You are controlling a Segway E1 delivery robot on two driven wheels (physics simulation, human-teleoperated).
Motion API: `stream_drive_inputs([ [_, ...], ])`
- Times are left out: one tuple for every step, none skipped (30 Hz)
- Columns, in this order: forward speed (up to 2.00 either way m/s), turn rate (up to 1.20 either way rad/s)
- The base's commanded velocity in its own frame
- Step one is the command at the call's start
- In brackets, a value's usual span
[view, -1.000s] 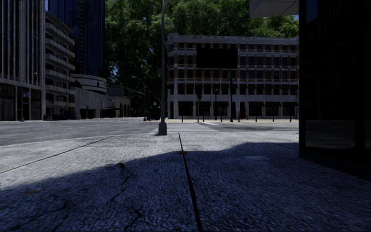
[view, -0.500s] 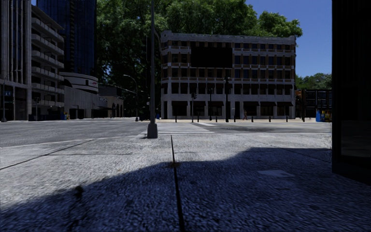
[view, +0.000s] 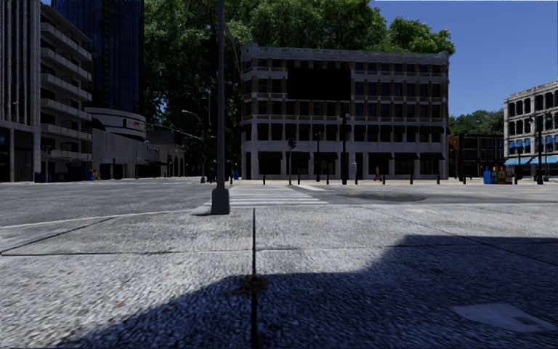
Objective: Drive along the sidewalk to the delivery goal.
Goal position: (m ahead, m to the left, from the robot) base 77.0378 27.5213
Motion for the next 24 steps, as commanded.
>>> stream_drive_inputs([
  [2.0,0.0],
  [2.0,0.0],
  [2.0,0.0],
  [2.0,0.0],
  [2.0,0.0],
  [2.0,0.0],
  [2.0,0.0],
  [2.0,0.0],
  [2.0,0.0],
  [2.0,0.0],
  [2.0,0.0],
  [2.0,0.0],
  [2.0,0.0],
  [2.0,0.0],
  [2.0,0.0],
  [2.0,0.02],
  [2.0,0.06],
  [2.0,0.06],
  [2.0,0.08],
  [2.0,0.11],
  [2.0,0.13],
  [2.0,0.14],
  [2.0,0.14],
  [2.0,0.14],
])
